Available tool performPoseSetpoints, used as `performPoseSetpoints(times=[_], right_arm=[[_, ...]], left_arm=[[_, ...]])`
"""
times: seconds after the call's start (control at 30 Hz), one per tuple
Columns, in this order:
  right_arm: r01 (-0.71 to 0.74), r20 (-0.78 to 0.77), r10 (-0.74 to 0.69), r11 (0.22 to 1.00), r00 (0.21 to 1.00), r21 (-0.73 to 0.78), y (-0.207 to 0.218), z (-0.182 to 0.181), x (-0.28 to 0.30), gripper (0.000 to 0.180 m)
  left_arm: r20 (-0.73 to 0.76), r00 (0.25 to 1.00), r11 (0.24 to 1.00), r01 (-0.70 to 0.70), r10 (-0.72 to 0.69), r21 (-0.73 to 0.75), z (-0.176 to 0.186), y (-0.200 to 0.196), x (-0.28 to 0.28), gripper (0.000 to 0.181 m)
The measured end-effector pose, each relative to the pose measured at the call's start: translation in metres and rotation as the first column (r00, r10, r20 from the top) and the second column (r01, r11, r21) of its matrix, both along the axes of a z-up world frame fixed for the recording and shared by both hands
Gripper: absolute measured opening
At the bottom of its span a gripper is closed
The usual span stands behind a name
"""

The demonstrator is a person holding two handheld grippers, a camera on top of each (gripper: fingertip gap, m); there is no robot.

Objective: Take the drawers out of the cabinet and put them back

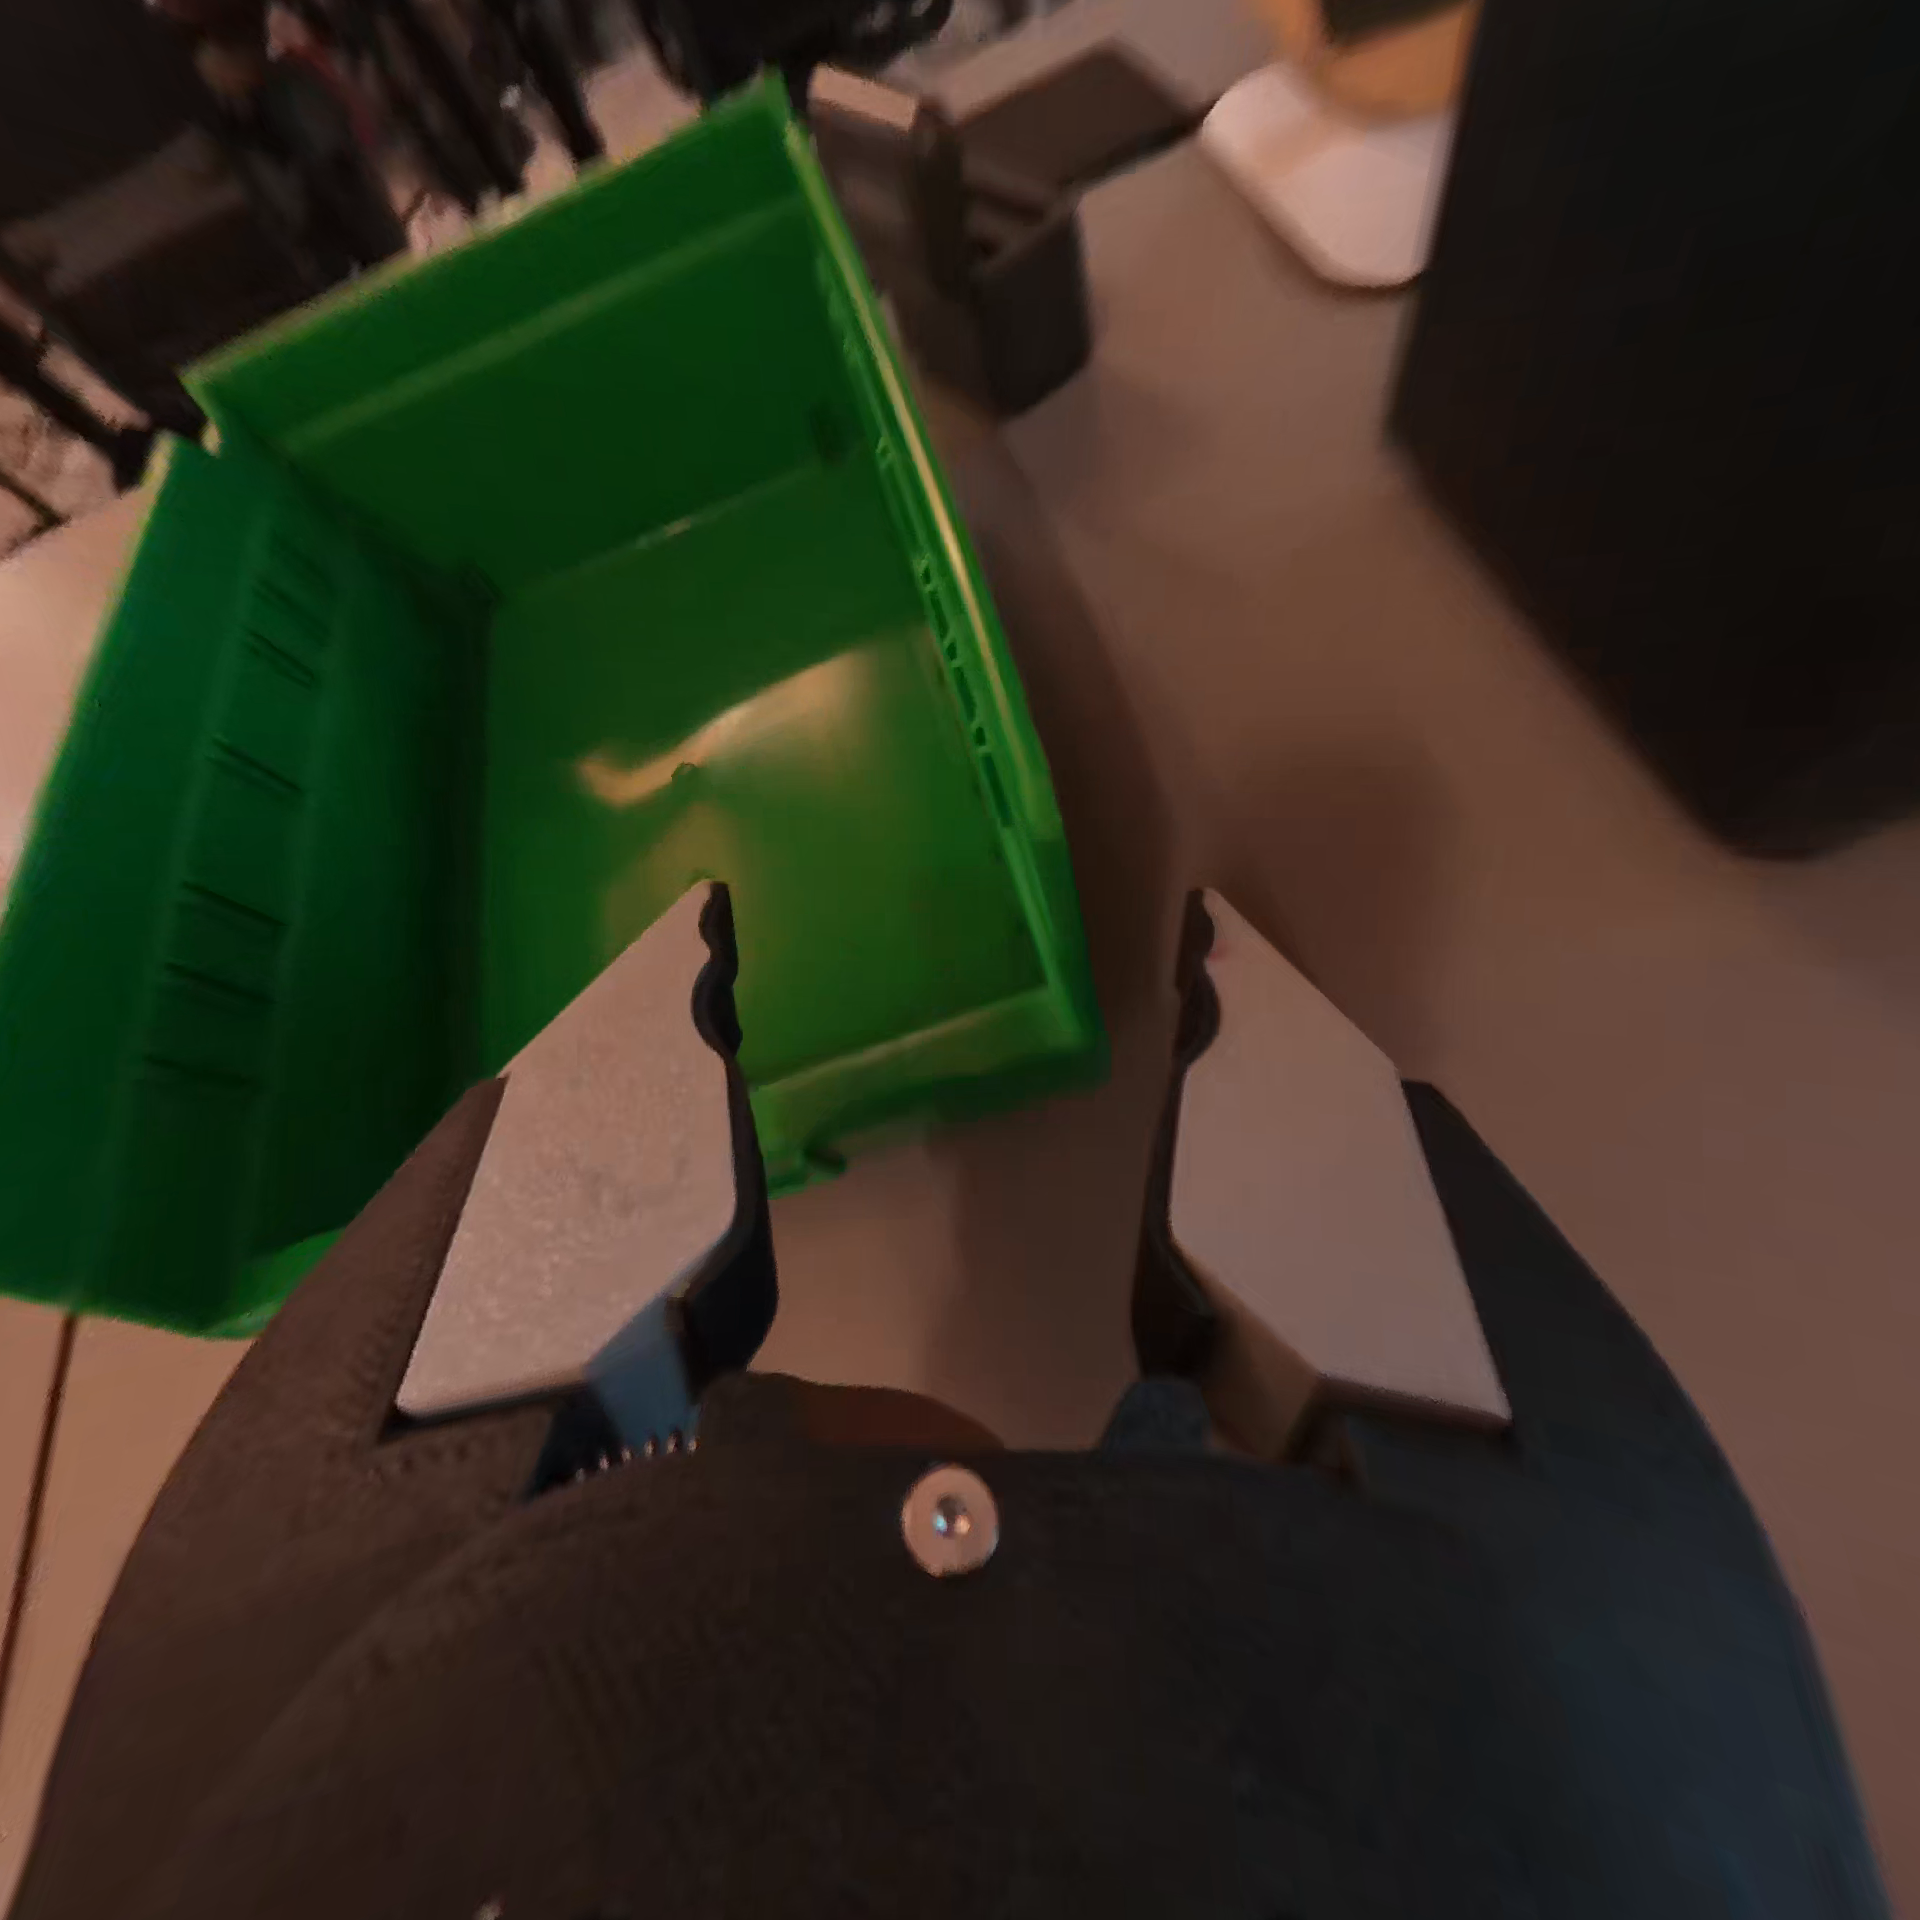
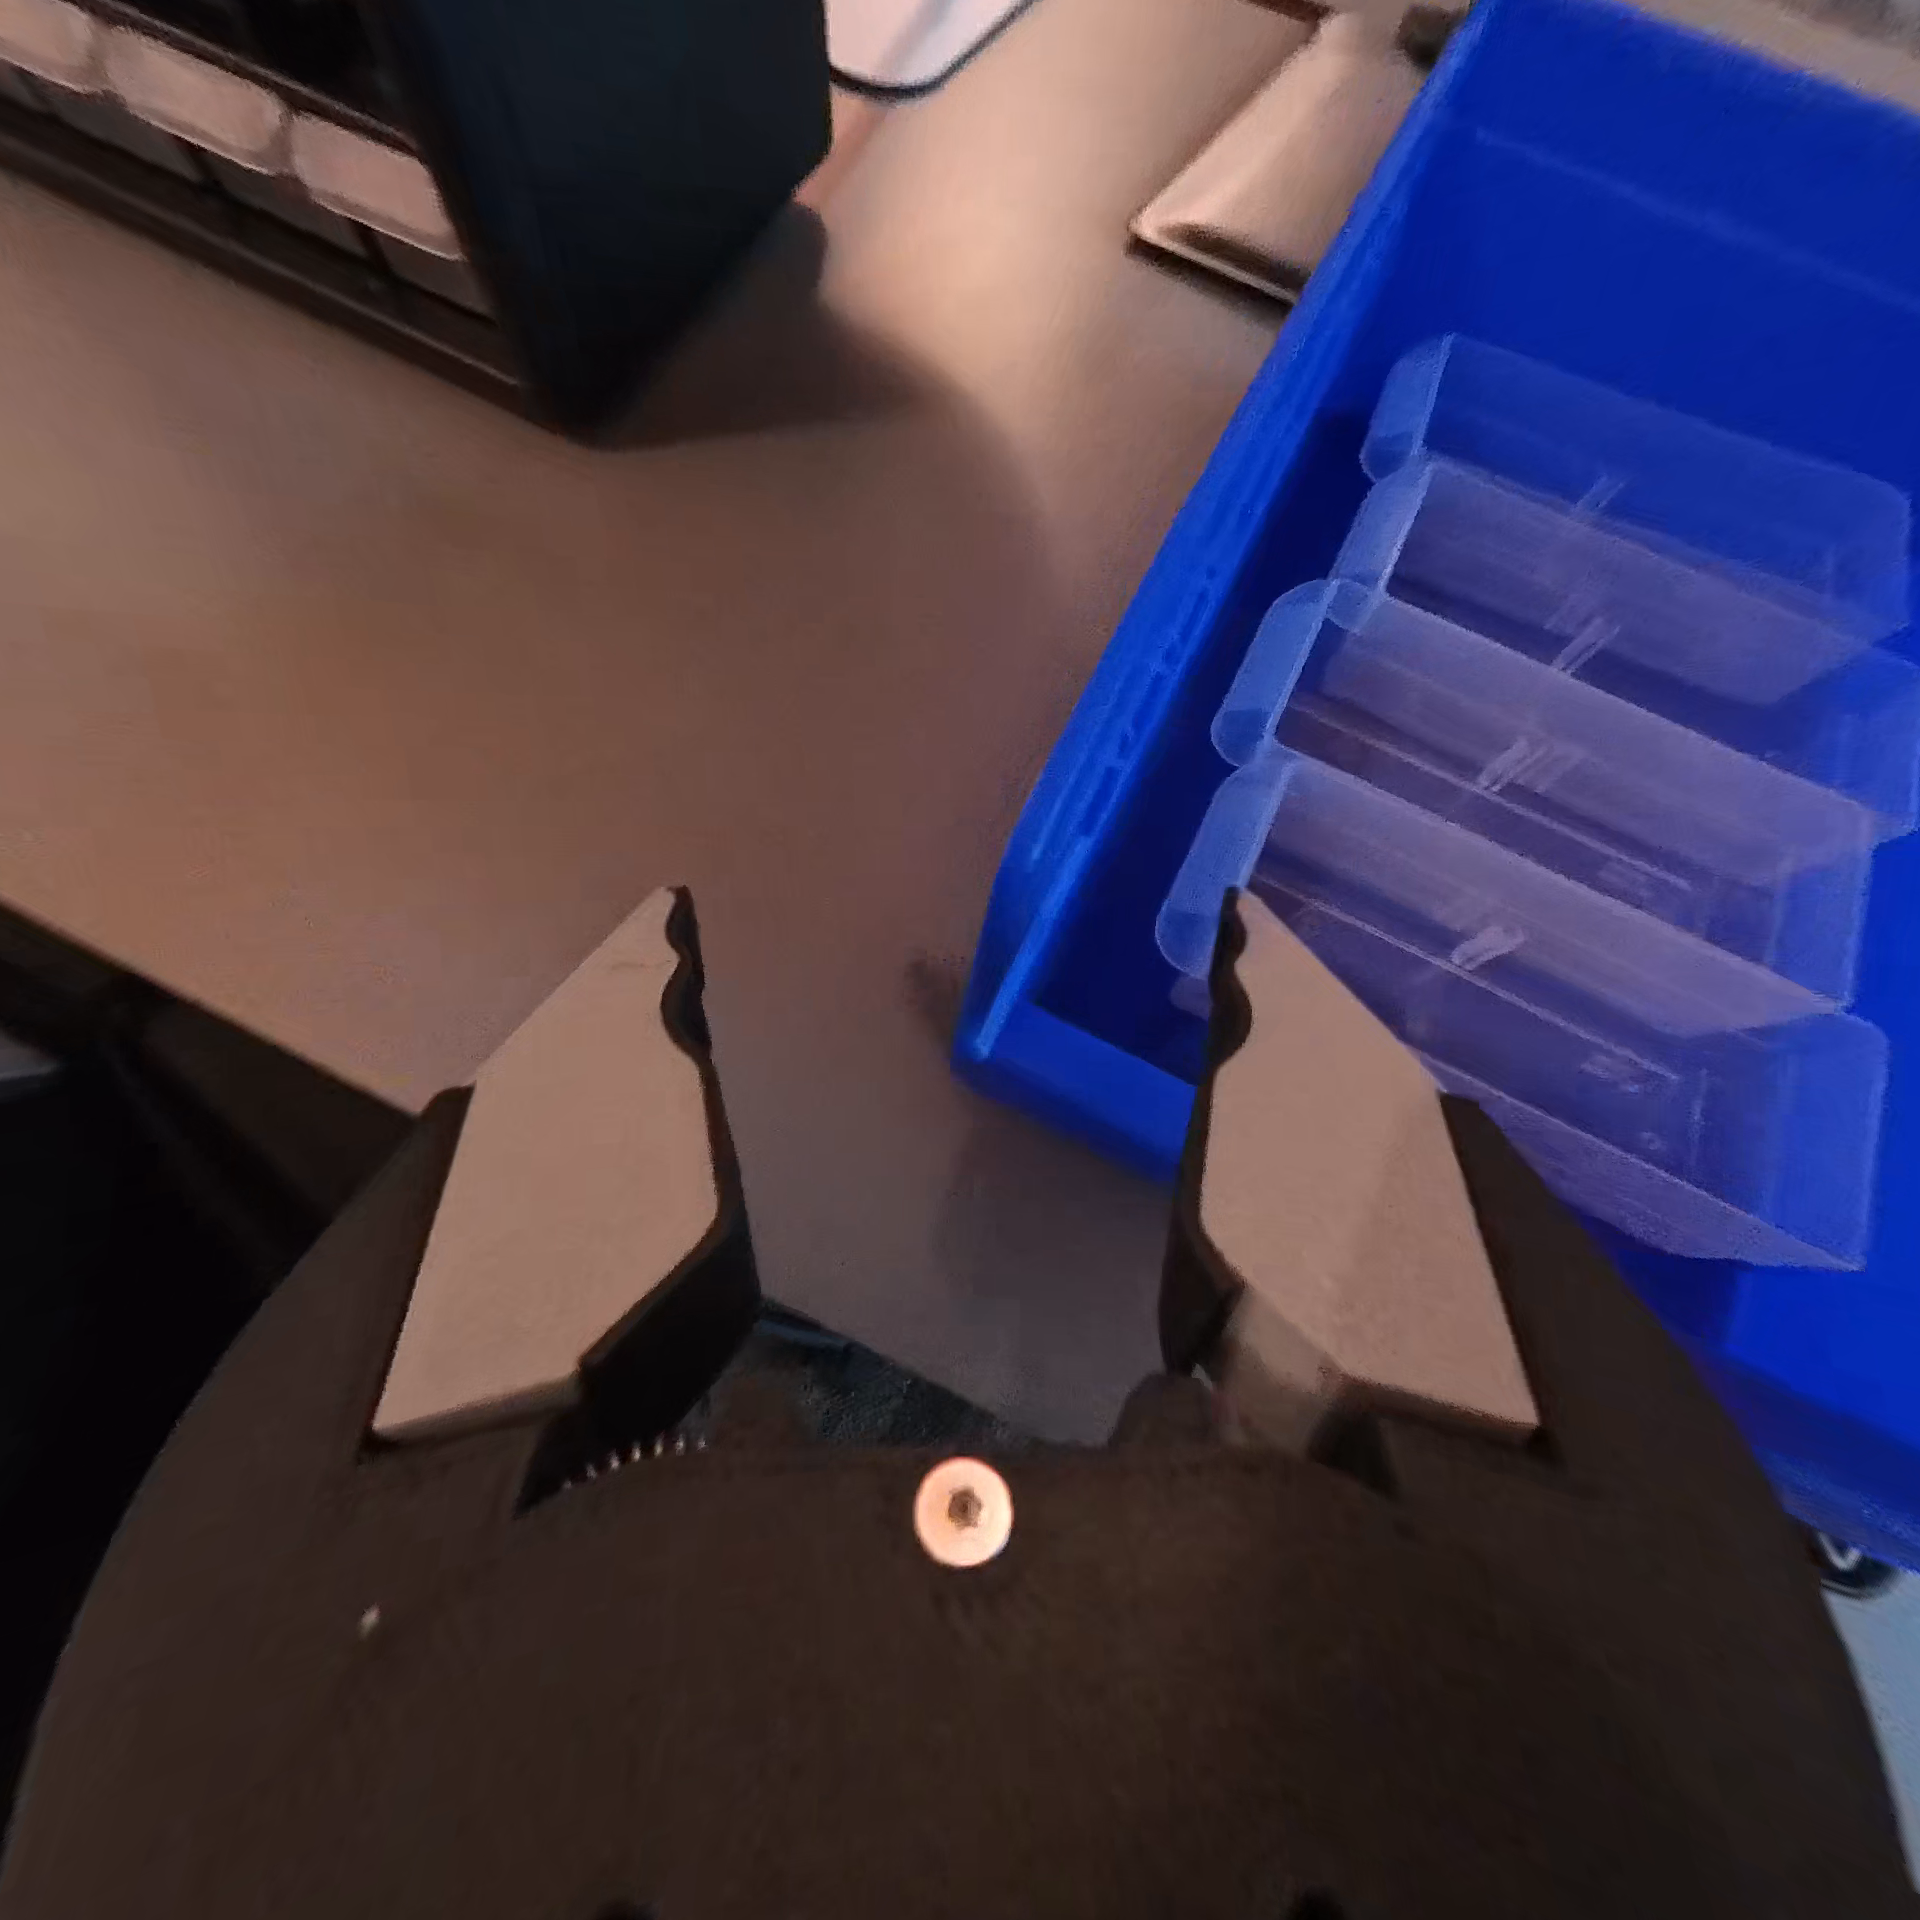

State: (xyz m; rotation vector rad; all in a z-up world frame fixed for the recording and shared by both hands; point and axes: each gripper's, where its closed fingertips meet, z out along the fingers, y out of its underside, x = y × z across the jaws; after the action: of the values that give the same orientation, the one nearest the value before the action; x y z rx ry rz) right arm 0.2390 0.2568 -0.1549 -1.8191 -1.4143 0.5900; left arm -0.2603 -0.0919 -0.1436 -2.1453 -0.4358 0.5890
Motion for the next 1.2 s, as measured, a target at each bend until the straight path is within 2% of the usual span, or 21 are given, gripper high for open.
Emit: performPoseSetpoints(times=[0.07,0.1,0.17,0.2,0.23,0.27,0.3,0.37,0.53,0.7,0.8,1.0,1.2], right_arm=[[0.089,0.053,-0.091,0.995,0.994,0.038,0.017,-0.013,-0.003,0.091],[0.133,0.082,-0.141,0.987,0.987,0.093,0.027,-0.016,0.0,0.084],[0.161,0.11,-0.182,0.971,0.977,0.176,0.038,-0.016,0.004,0.054],[0.158,0.12,-0.18,0.972,0.976,0.172,0.037,-0.016,0.004,0.051],[0.15,0.138,-0.175,0.973,0.975,0.174,0.035,-0.017,0.006,0.041],[0.151,0.159,-0.183,0.97,0.97,0.191,0.033,-0.018,0.009,0.012],[0.166,0.169,-0.205,0.961,0.964,0.223,0.035,-0.018,0.013,0.003],[0.167,0.159,-0.207,0.957,0.965,0.236,0.034,-0.018,0.02,0.002],[0.168,0.114,-0.187,0.973,0.976,0.16,0.016,-0.016,0.044,0.0],[0.133,0.038,-0.142,0.973,0.989,0.187,-0.029,0.002,0.069,0.0],[0.144,0.043,-0.158,0.963,0.987,0.229,-0.062,0.009,0.086,0.0],[0.055,0.068,-0.079,0.951,0.995,0.303,-0.166,0.032,0.102,0.001],[-0.19,-0.014,0.203,0.934,0.979,0.303,-0.307,0.076,0.067,0.002]], left_arm=[[0.012,1.0,0.999,-0.005,0.005,-0.033,-0.012,0.009,-0.005,0.078],[-0.004,1.0,0.999,0.009,-0.009,-0.041,-0.015,0.013,-0.005,0.06],[-0.037,0.998,0.999,0.046,-0.047,-0.014,-0.013,0.019,-0.003,0.01],[-0.069,0.998,1.0,-0.001,0.0,-0.016,-0.012,0.014,-0.009,0.005],[-0.112,0.994,0.999,-0.023,0.019,-0.032,-0.012,0.008,-0.012,0.005],[-0.133,0.991,0.999,-0.039,0.035,-0.026,-0.012,0.002,-0.012,0.005],[-0.141,0.989,0.999,-0.045,0.043,-0.008,-0.011,-0.004,-0.01,0.005],[-0.168,0.984,0.998,-0.057,0.061,0.031,-0.006,-0.018,-0.001,0.005],[-0.306,0.943,0.991,-0.113,0.129,0.068,0.018,-0.063,0.029,0.006],[-0.36,0.918,0.977,-0.102,0.164,0.185,0.063,-0.112,0.068,0.006],[-0.383,0.907,0.972,-0.094,0.173,0.215,0.081,-0.138,0.096,0.006],[-0.394,0.905,0.959,-0.049,0.161,0.279,0.1,-0.188,0.143,0.007],[-0.441,0.876,0.94,-0.039,0.196,0.339,0.129,-0.236,0.17,0.006]])
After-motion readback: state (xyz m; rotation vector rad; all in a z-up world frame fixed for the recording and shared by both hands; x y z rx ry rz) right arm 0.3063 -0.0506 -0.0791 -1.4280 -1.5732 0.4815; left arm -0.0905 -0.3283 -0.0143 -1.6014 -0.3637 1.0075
